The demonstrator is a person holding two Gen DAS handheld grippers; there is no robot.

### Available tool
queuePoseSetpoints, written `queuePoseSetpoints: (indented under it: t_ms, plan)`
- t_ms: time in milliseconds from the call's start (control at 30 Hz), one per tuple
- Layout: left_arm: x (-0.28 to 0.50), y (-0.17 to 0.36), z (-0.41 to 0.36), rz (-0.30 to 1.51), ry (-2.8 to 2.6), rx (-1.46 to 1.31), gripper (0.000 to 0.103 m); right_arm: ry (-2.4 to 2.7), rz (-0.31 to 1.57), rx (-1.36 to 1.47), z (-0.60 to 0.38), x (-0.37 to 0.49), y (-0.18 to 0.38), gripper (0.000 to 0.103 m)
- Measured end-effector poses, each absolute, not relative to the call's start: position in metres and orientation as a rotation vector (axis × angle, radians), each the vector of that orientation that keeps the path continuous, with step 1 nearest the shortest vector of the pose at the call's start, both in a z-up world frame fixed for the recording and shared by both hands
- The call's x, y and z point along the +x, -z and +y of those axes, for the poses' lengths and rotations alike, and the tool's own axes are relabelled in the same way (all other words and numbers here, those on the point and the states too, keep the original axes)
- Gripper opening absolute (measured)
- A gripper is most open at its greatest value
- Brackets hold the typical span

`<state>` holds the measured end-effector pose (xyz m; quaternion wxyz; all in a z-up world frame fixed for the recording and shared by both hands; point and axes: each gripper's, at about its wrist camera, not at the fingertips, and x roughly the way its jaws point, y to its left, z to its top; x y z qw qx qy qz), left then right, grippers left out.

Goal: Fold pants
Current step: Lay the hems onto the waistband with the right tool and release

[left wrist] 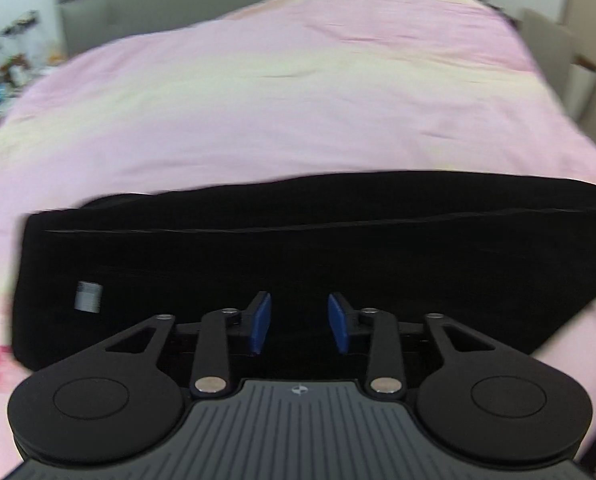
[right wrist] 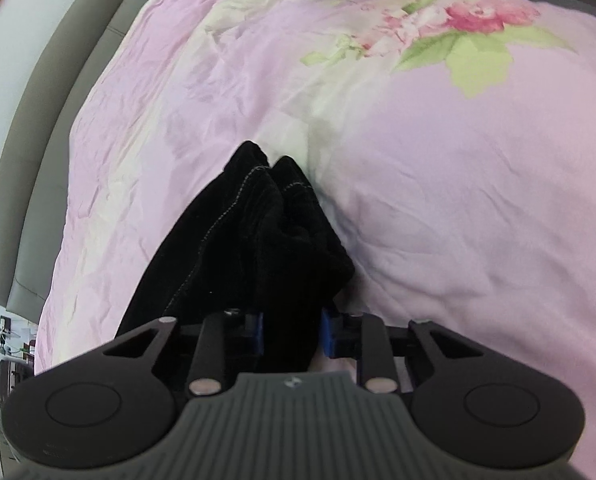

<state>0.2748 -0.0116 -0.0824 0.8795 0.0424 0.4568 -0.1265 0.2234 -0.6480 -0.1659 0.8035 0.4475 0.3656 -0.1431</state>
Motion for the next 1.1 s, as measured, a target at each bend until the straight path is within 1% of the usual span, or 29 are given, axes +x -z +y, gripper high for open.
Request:
queuePoseSetpoints:
  t_ms: [67,167,267,367,533,633,767,933,1100]
  plan:
    - [0.264,0.089,-0.037,0.946,0.340,0.048,0.036,0.267,0.762,0.902,-0.643,0.222,0.146,0.021]
    - [0.258,0.102,-0.079,0.949,0.428,0.046,0.032,0.200,0.724,0.796,-0.629,0.224,0.113,0.020]
    - [0.256,0.114,-0.124,0.966,0.515,0.035,0.031,0.153,0.700,0.725,-0.610,0.228,0.082,0.019]
    - [0.250,0.129,-0.170,0.969,0.579,0.085,0.031,0.115,0.692,0.684,-0.589,0.235,0.057,0.018]
    - [0.259,0.167,-0.210,1.042,0.590,0.125,0.031,0.053,0.676,0.647,-0.550,0.250,0.028,0.016]
    - [0.258,0.171,-0.205,1.040,0.588,0.105,0.031,0.008,0.680,0.582,-0.518,0.262,0.015,0.015]
    - [0.254,0.146,-0.178,0.996,0.591,0.085,0.031,-0.055,0.703,0.456,-0.469,0.274,0.006,0.015]
    - [0.266,0.118,-0.130,0.955,0.554,0.026,0.031,-0.141,0.745,0.293,-0.399,0.289,0.018,0.015]
    - [0.280,0.112,-0.087,0.940,0.486,-0.023,0.031,-0.220,0.805,0.204,-0.340,0.304,0.050,0.015]
